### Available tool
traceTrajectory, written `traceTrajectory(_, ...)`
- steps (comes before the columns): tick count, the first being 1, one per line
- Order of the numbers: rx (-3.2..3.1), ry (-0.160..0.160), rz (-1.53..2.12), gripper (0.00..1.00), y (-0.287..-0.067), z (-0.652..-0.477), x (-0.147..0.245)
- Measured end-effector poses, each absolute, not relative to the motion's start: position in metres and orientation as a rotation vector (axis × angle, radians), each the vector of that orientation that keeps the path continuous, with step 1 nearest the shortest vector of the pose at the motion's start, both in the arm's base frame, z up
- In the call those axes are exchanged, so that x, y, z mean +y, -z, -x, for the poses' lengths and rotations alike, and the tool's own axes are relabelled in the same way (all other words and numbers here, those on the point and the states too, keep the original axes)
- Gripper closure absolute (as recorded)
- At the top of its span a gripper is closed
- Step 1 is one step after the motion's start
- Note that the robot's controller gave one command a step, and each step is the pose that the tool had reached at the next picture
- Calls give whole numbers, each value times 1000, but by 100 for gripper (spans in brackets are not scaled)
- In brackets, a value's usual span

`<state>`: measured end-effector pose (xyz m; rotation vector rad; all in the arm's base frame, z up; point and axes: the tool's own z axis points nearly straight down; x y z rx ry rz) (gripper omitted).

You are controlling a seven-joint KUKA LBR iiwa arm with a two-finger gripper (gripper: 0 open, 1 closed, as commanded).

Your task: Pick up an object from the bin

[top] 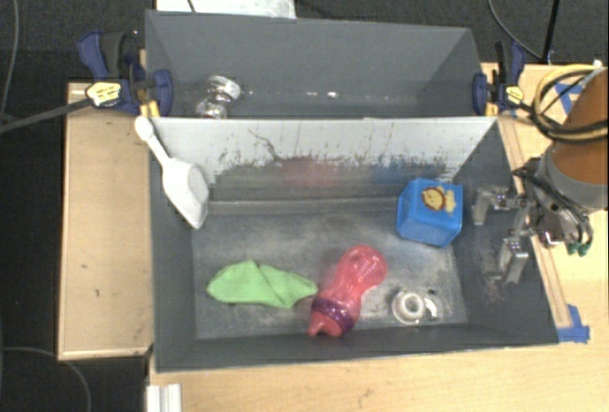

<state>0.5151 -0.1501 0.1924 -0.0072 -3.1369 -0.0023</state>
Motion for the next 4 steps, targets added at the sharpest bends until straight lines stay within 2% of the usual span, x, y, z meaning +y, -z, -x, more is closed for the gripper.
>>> traceTrajectory(1, -3145, -1, -2, 0, -197, -517, -149)
traceTrajectory(2, -3143, 1, 39, 0, -147, -479, -64)
traceTrajectory(3, -3123, -1, -371, 0, -143, -489, -56)
traceTrajectory(4, -3105, 1, -483, 0, -141, -489, 23)
